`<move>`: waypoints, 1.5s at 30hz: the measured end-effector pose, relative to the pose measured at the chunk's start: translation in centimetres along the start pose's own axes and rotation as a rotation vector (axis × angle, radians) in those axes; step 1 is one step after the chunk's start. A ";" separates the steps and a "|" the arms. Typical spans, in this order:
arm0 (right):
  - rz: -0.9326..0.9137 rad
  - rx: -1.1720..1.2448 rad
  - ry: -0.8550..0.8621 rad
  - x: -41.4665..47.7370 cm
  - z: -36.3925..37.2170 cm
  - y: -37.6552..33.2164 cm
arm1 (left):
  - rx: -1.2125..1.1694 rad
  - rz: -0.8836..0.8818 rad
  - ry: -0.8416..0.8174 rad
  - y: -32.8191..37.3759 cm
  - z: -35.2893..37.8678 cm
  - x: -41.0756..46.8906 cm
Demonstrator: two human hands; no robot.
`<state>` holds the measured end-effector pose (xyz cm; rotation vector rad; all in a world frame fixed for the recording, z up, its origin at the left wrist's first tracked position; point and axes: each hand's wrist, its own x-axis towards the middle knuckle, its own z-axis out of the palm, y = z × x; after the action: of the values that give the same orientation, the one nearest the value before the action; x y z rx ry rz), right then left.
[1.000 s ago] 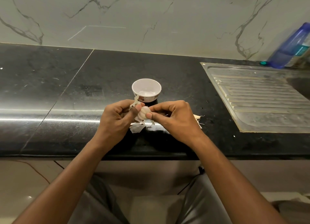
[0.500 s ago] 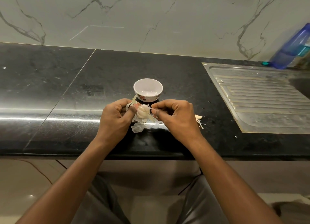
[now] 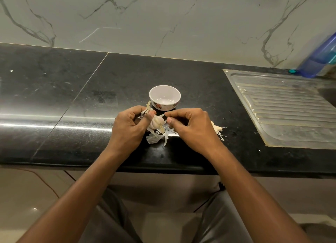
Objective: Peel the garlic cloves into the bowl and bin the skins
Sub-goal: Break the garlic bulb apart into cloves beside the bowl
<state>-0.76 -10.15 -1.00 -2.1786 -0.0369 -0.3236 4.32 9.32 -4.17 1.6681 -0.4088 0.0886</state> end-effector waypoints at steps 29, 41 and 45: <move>-0.299 -0.168 -0.172 1.3 0.2 0.3 | -0.238 -0.051 -0.132 -0.1 -0.7 -0.1; -0.036 0.013 -0.047 0.5 -3.5 0.8 | -0.287 -0.072 -0.066 -0.5 -0.7 0.0; 0.021 -0.021 0.017 0.3 -5.9 1.8 | -0.289 -0.067 -0.067 -0.5 -0.7 -0.1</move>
<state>-1.53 -15.95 0.90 -2.1951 -0.0007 -0.3318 4.47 10.07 -4.55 1.4007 -0.3953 -0.0735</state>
